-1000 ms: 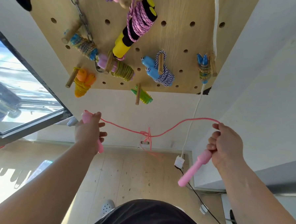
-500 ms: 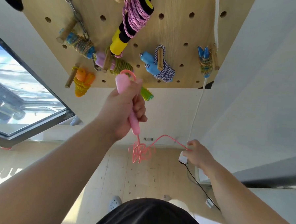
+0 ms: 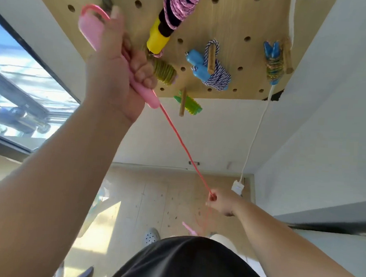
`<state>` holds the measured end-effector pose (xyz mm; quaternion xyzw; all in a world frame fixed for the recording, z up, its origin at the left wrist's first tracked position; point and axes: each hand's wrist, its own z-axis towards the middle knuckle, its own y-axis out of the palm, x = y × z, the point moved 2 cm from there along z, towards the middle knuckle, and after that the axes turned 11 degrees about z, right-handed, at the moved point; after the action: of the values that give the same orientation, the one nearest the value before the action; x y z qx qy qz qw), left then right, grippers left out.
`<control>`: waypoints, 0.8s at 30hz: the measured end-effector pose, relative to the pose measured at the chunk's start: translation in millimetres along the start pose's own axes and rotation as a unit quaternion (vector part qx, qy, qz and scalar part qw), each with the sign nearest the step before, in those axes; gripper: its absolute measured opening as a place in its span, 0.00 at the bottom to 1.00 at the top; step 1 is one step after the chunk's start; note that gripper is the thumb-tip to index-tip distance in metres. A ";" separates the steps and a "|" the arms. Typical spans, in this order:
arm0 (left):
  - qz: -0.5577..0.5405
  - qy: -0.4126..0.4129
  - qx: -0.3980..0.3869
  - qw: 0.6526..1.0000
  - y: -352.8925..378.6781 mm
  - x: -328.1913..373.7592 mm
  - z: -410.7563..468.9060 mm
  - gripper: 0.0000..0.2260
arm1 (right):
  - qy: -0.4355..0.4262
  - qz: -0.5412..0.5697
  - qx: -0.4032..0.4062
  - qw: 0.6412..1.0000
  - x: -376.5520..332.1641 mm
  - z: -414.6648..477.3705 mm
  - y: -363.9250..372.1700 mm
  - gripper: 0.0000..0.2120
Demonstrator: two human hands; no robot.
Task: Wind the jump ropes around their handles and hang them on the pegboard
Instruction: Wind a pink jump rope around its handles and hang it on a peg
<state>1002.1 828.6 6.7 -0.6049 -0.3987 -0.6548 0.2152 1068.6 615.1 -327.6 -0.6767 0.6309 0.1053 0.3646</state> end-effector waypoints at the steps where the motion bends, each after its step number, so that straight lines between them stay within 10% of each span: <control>1: -0.005 0.008 0.020 1.000 -12.8 2.8 3.5 0.20 | 0.021 -0.014 0.018 1.000 11.9 0.1 -5.6 0.11; 6: 0.073 0.030 0.216 0.973 -132.5 -27.8 29.5 0.09 | 0.042 0.035 0.137 0.989 34.0 -12.6 -38.9 0.23; 13: 0.286 -0.249 0.294 0.877 -199.7 -166.2 -1.8 0.07 | -0.064 0.297 0.198 0.932 -74.5 -59.8 -62.3 0.15; 17: 0.577 -0.268 0.121 0.762 -198.0 -218.7 -26.1 0.35 | -0.084 0.417 0.125 0.896 -131.7 -96.9 -59.8 0.09; 20: 0.468 -0.209 -0.137 0.848 -147.1 -227.4 -44.8 0.39 | -0.094 0.470 0.088 0.873 -162.4 -111.5 -56.2 0.09; 22: 0.400 -0.185 -0.324 0.837 -99.8 -225.2 -61.6 0.37 | -0.097 0.476 0.071 0.871 -178.3 -118.1 -56.0 0.08; 24: 0.406 -0.131 -0.353 0.833 -66.1 -224.4 -71.0 0.40 | -0.095 0.509 0.073 0.853 -191.4 -124.7 -61.2 0.07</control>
<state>946.9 766.9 -223.4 -0.8271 0.1164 -0.5196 0.1799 1051.1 681.9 -101.4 -0.2191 0.8553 0.2932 0.3669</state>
